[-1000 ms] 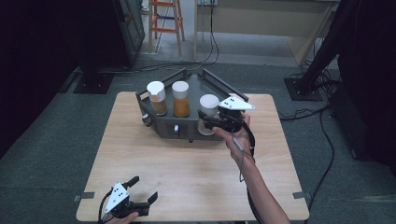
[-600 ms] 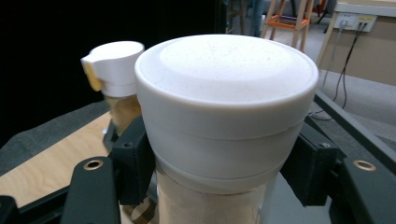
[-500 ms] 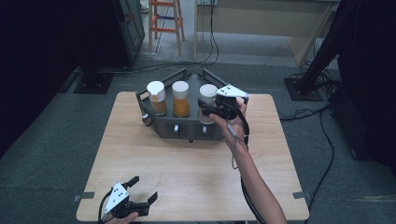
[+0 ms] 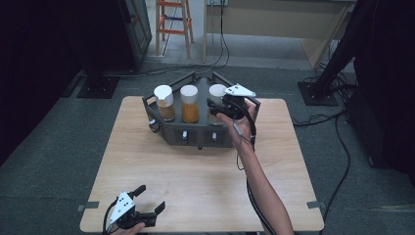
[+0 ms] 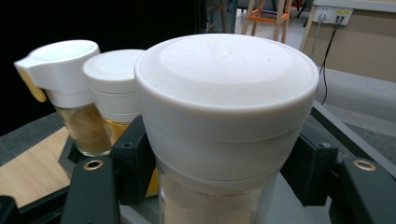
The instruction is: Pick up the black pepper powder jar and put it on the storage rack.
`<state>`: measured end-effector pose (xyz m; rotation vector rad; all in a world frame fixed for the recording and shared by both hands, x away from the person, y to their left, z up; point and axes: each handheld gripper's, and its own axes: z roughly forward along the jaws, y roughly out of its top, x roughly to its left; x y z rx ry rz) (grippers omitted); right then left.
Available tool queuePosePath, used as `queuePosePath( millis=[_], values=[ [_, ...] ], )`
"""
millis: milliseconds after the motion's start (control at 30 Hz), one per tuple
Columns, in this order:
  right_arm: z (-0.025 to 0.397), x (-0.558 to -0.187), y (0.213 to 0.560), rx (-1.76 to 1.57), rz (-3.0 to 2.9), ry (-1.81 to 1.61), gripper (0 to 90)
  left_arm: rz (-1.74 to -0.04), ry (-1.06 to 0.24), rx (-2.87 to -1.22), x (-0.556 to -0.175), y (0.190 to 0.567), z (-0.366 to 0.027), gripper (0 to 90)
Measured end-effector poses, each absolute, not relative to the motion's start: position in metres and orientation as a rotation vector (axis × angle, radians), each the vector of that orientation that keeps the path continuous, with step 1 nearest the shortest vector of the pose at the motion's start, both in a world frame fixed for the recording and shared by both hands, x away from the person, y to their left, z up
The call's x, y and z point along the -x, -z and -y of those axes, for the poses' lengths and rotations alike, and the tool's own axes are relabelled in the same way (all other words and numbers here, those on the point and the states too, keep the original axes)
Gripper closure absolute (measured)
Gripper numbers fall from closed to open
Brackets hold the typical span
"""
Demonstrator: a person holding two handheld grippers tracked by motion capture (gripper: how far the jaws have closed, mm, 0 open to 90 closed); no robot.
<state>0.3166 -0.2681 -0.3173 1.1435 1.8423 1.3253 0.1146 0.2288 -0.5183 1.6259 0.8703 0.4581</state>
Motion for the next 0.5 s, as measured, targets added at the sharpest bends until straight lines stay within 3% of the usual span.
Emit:
queuePosePath(
  millis=[500],
  values=[
    [0.255, -0.331, 0.328, -1.153, -1.827, -1.28, 35.0, -0.87, -0.461, -1.621, -0.114, 0.518, -0.229, 1.6]
  ],
)
